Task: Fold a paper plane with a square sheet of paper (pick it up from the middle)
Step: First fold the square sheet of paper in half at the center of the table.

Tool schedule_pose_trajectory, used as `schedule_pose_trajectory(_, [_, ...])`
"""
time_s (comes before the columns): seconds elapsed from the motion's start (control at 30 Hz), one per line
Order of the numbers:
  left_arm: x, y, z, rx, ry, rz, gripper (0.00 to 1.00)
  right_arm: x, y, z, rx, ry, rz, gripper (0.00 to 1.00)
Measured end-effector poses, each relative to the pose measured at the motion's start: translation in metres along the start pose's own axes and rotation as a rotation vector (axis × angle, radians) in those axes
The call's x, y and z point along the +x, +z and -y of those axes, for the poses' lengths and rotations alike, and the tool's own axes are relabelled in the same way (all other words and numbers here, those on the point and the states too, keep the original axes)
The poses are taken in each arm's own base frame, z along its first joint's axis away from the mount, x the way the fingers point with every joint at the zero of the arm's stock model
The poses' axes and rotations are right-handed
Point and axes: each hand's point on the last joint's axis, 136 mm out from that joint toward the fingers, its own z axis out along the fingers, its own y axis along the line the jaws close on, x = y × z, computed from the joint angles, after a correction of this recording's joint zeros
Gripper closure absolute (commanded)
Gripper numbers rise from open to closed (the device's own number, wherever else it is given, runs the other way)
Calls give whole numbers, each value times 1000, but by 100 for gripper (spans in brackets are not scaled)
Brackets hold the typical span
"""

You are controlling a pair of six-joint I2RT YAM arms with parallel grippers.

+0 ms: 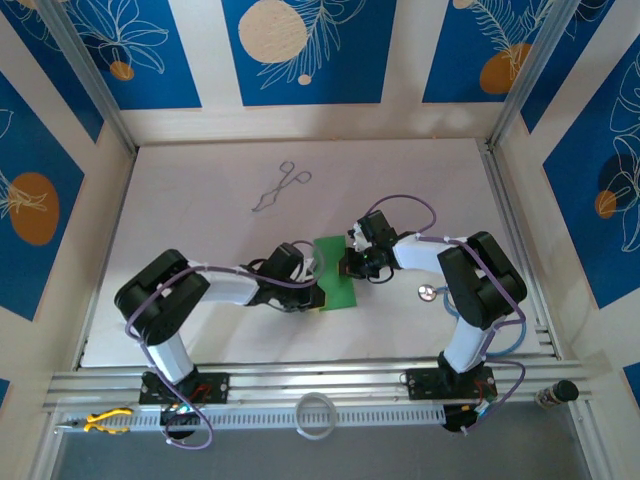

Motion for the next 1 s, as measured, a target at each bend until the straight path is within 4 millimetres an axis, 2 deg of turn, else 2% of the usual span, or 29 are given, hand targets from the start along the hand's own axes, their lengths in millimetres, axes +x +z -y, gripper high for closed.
schedule_pose_trajectory(0.3, [21,-11,-5,-49,44,-41,88,0,0,0,0,0,0,100])
schedule_pose_trajectory(0.43, [16,-27,6,-56,95,5,87,0,0,0,0,0,0,100])
schedule_pose_trajectory(0.57, [-13,-44,30,-21,133,89,87,0,0,0,1,-1,-2,100])
schedule_pose_trajectory(0.63, [-37,-50,37,3,123,135,88,0,0,0,0,-3,-2,100])
schedule_pose_trajectory(0.73, [-76,-50,34,19,87,189,87,0,-1,0,3,-5,-5,100])
schedule_pose_trajectory(0.83, [-103,-44,25,20,58,207,88,1,-1,0,8,-2,-11,100])
schedule_pose_trajectory(0.93, [-119,-35,17,14,37,208,88,1,-2,0,11,1,-14,100])
schedule_pose_trajectory(1.0, [-122,-30,14,11,30,200,88,1,-2,0,11,1,-15,100])
